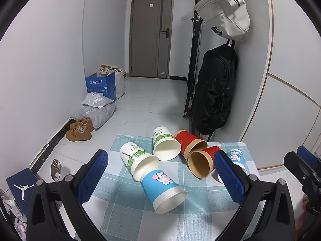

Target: Flip cup upright

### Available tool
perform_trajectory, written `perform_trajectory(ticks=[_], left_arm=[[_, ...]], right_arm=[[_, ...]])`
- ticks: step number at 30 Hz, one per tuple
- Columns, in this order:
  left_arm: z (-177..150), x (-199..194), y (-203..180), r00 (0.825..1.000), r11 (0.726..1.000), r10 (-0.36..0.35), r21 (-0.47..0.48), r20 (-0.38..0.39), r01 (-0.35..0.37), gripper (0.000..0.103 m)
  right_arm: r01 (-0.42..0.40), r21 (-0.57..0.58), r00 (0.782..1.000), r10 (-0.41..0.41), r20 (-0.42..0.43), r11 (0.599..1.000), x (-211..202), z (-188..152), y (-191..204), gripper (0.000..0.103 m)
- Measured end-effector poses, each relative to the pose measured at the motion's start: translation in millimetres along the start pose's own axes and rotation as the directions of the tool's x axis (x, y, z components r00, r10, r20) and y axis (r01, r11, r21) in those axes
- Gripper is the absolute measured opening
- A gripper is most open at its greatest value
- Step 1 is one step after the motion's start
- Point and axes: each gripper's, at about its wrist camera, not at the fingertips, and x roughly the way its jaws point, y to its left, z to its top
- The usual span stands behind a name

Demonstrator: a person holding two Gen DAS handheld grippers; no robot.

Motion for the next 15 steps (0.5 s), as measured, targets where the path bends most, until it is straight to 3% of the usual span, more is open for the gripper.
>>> perform_trajectory(ticks=[15], left_arm=[[-1.0, 1.3, -5.3, 1.000, 1.000, -0.004, 0.001, -0.004, 0.004, 0.102]], right_arm=[[-0.001, 0.007, 1.000, 0.001, -0.002, 1.000, 0.4, -0.7, -0.8, 0.103]])
